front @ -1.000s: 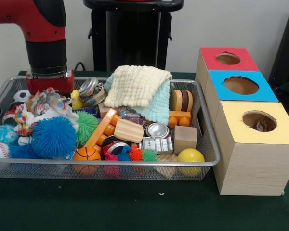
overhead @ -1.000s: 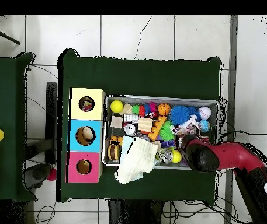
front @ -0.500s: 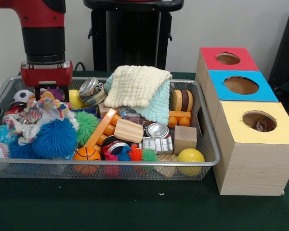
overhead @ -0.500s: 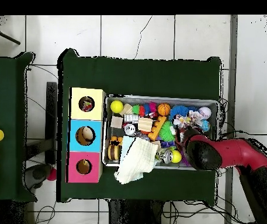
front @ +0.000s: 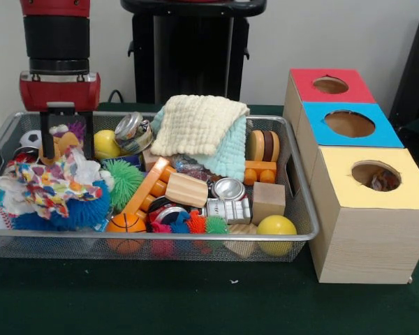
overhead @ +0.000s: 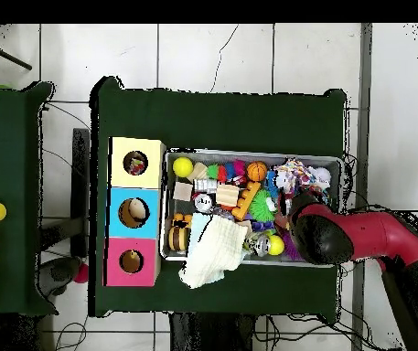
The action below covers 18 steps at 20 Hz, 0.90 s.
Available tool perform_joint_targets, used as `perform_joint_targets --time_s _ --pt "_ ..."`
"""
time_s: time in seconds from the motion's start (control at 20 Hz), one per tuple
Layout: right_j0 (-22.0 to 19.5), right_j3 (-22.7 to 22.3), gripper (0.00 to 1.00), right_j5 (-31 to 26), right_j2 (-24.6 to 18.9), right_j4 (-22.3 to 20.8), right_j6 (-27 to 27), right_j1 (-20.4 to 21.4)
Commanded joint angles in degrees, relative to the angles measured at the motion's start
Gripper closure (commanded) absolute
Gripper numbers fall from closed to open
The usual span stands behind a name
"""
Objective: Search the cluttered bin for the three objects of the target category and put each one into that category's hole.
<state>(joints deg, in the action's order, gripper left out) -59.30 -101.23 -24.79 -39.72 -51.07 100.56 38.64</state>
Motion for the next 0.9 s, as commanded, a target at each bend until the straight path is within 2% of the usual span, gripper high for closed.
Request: perform_joint_targets --time_s 0.05,0.7,0.9 --pt "0.9 -1.8 0.00 -6.5 -3.4 1.5 -12.2 1.7" --pt "1.0 -0.9 0.00 -6.9 -4.7 3.1 -12.3 1.0" --pt "0.1 -0.9 0.00 -4.0 -5.7 4.1 -9.7 0.7"
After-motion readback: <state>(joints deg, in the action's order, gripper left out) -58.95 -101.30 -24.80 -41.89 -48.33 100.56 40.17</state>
